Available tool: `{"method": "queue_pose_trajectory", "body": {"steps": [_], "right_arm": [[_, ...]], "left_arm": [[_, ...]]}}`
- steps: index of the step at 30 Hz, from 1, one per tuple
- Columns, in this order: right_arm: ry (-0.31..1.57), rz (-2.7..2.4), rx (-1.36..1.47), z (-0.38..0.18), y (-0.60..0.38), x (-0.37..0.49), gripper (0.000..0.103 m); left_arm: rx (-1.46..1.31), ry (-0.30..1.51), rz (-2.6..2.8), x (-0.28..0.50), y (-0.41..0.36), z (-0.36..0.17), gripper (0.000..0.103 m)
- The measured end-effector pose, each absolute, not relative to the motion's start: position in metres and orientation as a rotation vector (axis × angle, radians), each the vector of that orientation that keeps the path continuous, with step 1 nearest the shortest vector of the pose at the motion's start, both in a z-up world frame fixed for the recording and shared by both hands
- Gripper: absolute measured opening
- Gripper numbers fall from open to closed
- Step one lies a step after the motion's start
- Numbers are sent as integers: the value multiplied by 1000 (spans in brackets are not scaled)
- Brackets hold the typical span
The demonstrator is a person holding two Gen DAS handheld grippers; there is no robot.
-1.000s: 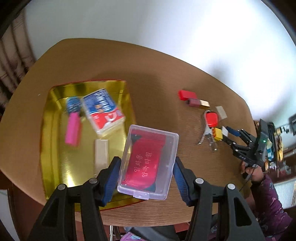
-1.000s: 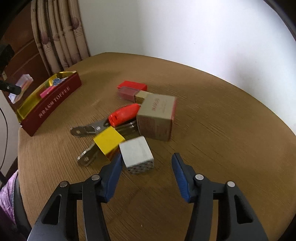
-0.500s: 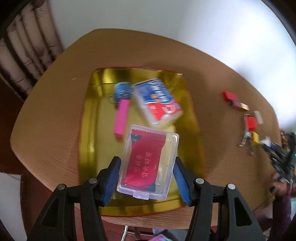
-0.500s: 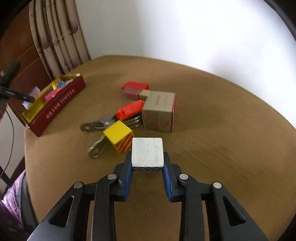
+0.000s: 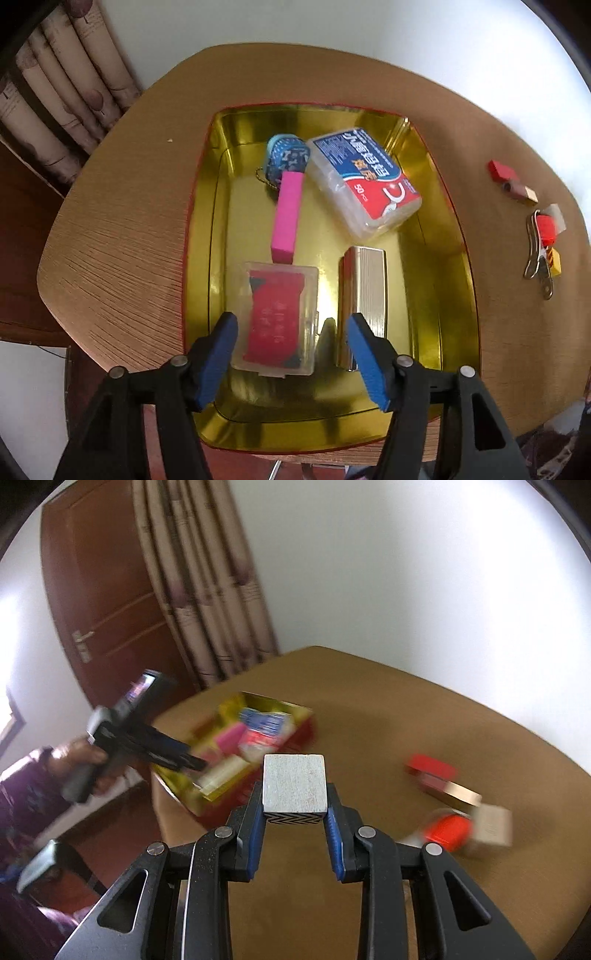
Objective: Organize rigid objects
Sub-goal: 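Release the clear box into the tin while right releases the white zigzag cube there, then reach the left tool to the red block and close on it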
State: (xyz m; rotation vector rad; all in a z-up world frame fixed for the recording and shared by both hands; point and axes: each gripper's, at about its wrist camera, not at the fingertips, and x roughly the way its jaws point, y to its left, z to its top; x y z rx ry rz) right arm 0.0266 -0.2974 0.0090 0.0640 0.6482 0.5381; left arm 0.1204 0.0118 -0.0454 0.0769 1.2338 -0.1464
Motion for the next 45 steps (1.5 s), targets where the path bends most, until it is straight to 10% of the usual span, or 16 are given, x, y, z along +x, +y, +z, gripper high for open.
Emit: {"method": "queue_pose_trajectory", "body": {"steps": [24, 30, 45], "right_arm": [[838, 511, 44, -45, -147, 120, 36], [705, 412, 163, -36, -213, 49, 55], [739, -277, 159, -110, -466, -108, 64]], "left_arm": [[-71, 808, -175, -6, 26, -4, 68], [-87, 731, -321, -24, 6, 3, 68], [-88, 1040, -724, 12, -127, -1, 68]]}}
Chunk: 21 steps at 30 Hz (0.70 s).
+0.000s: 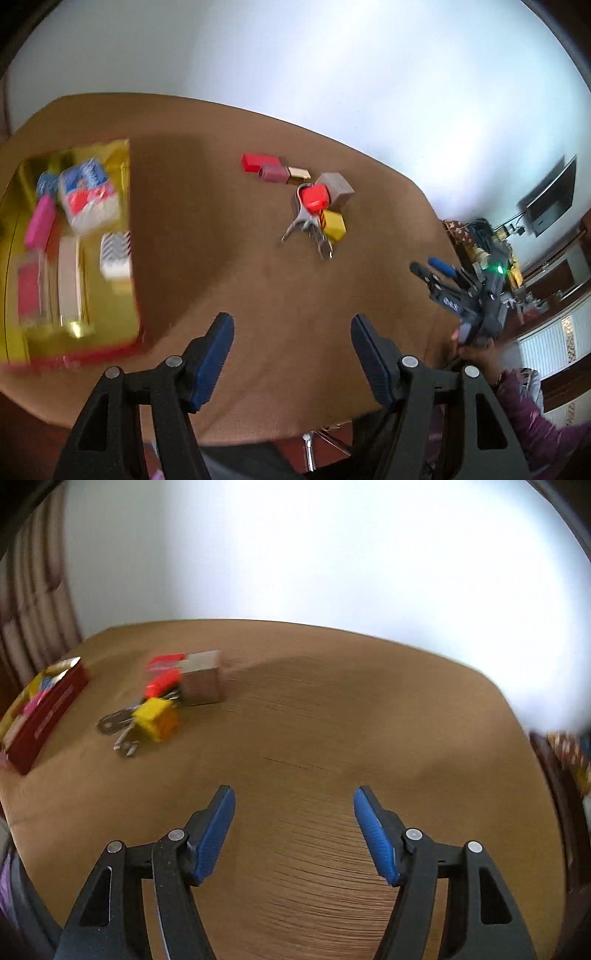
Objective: Organize rigid objects
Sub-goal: 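Reach the left tool to the red block and close on it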
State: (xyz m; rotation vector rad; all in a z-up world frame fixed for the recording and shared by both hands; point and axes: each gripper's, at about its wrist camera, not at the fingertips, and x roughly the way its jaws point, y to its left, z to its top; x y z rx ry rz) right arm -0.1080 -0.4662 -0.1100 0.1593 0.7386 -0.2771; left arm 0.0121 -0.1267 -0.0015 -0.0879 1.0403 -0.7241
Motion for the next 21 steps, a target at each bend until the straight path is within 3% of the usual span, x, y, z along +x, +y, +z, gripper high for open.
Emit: {"method": "queue_pose_trajectory", "body": {"steps": [5, 10, 21], "right_arm": [[727, -243, 234, -122, -477, -113, 65], [710, -188, 214, -120, -466, -112, 73], [694, -119, 329, -121, -475, -112, 75]], "left_arm": [[78, 989, -654, 66, -174, 22, 68], [317, 935, -686, 122, -225, 24, 68], [968, 840, -747, 173, -301, -38, 68]]}}
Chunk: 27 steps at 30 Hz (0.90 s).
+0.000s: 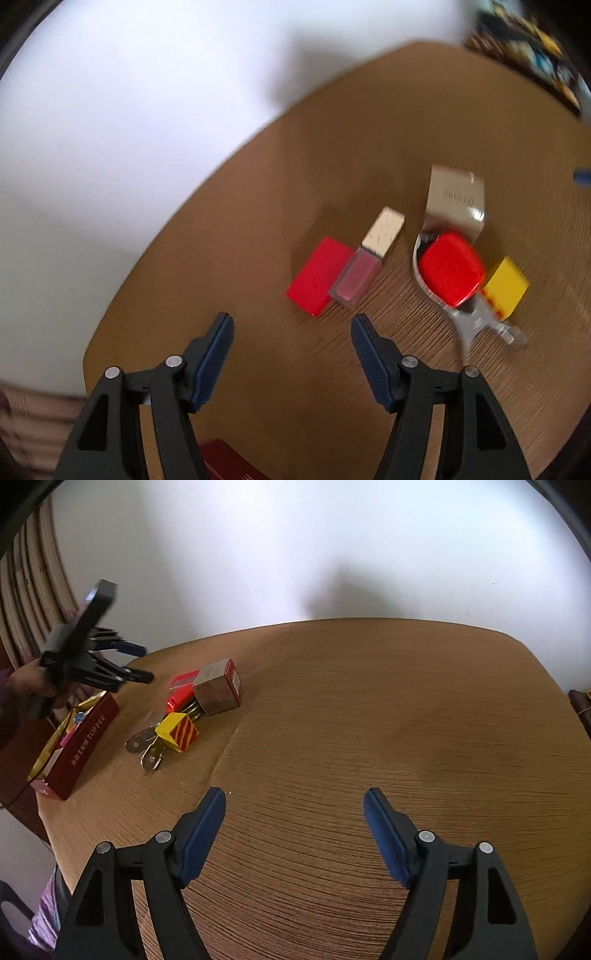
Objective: Organize rigid objects
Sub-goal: 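Reach the left tool to the red block and close on it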
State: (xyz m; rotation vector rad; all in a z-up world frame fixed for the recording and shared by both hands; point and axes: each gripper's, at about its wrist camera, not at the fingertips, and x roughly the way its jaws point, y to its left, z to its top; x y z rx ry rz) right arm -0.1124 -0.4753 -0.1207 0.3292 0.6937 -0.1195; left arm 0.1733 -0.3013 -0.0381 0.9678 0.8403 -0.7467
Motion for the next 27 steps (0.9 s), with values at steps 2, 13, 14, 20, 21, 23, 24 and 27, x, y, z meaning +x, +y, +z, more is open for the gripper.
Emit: {"method": "queue_pose_trajectory", "body": {"steps": [2, 13, 14, 20, 21, 23, 24, 27], "right_arm": [[691, -110, 335, -121, -475, -112, 75], [694, -83, 531, -133, -510, -116, 82], [692, -83, 560, -136, -515, -117, 82], [697, -84, 671, -147, -536, -119, 84], [695, -83, 677, -147, -537, -120, 84], [694, -86, 677, -148, -537, -120, 84], [699, -86, 673, -148, -536, -120, 85], [705, -82, 670, -148, -536, -120, 87]], "left_arm": [[989, 874, -777, 183, -304, -46, 68], [1118, 942, -984, 220, -328, -62, 69], [1113, 940, -1011, 224, -330, -61, 69], [1214, 856, -1195, 226, -347, -66, 68], [1229, 835, -1206, 224, -350, -66, 68], [1224, 840, -1224, 228, -354, -67, 68], [1218, 852, -1225, 231, -355, -68, 68], [1233, 866, -1224, 233, -353, -72, 68]]}}
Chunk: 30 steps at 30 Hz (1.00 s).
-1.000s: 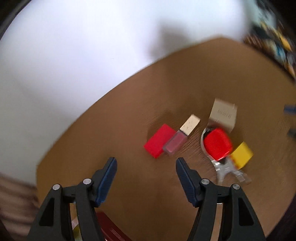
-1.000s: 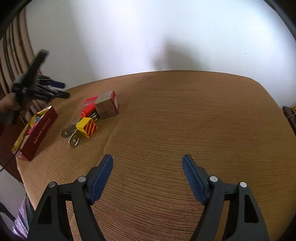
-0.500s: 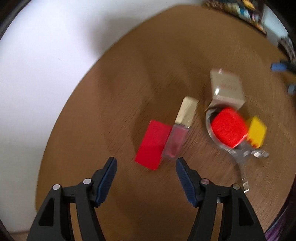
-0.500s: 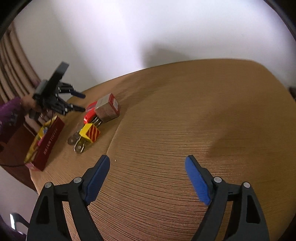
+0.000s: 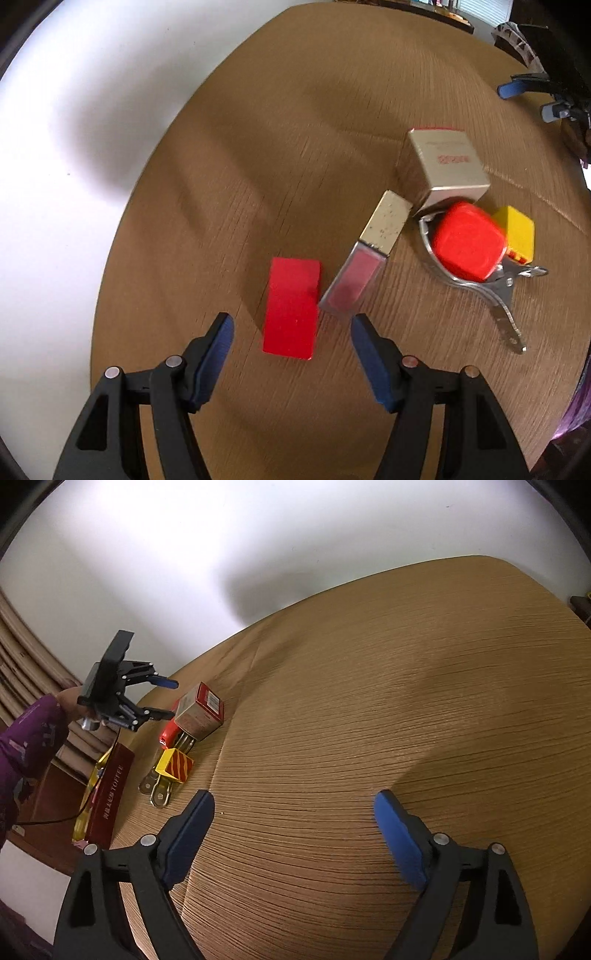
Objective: Organize rigid objects
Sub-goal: 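Reach the left tool to the red block and close on it, then lift the red block with left while right grasps the beige MARUBI box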
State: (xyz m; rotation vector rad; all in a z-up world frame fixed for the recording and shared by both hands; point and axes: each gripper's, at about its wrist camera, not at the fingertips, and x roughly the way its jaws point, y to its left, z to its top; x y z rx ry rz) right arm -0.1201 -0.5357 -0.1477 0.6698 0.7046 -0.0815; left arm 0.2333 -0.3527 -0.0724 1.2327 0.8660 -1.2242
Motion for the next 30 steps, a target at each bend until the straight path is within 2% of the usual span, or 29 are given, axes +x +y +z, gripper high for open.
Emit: {"method": "queue_pose_trajectory", "body": {"steps": [4, 10, 11, 13, 15, 26, 29, 30], "right_arm": [[706, -76, 678, -150, -536, -121, 88], [710, -65, 674, -153, -535, -122, 93], [710, -64, 673, -153, -535, -123, 94], [708, -65, 675, -152, -535, -124, 94], [708, -64, 676, -152, -535, -124, 95], [699, -61, 687, -151, -535, -126, 95], [695, -62, 690, -151, -536, -127, 95], [693, -62, 693, -151, -536, -127, 95]], "left_arm": [[1298, 871, -1261, 235, -359, -89, 68], [1207, 941, -1291, 249, -365, -96, 67], [1177, 963, -1296, 254, -365, -97, 65], [1118, 1004, -1305, 264, -364, -98, 55], [1062, 1037, -1290, 270, -361, -100, 52], [706, 1184, -1002, 280, -330, -107, 47], [645, 1161, -948, 272, -317, -108, 36], [631, 1148, -925, 270, -314, -109, 28]]}}
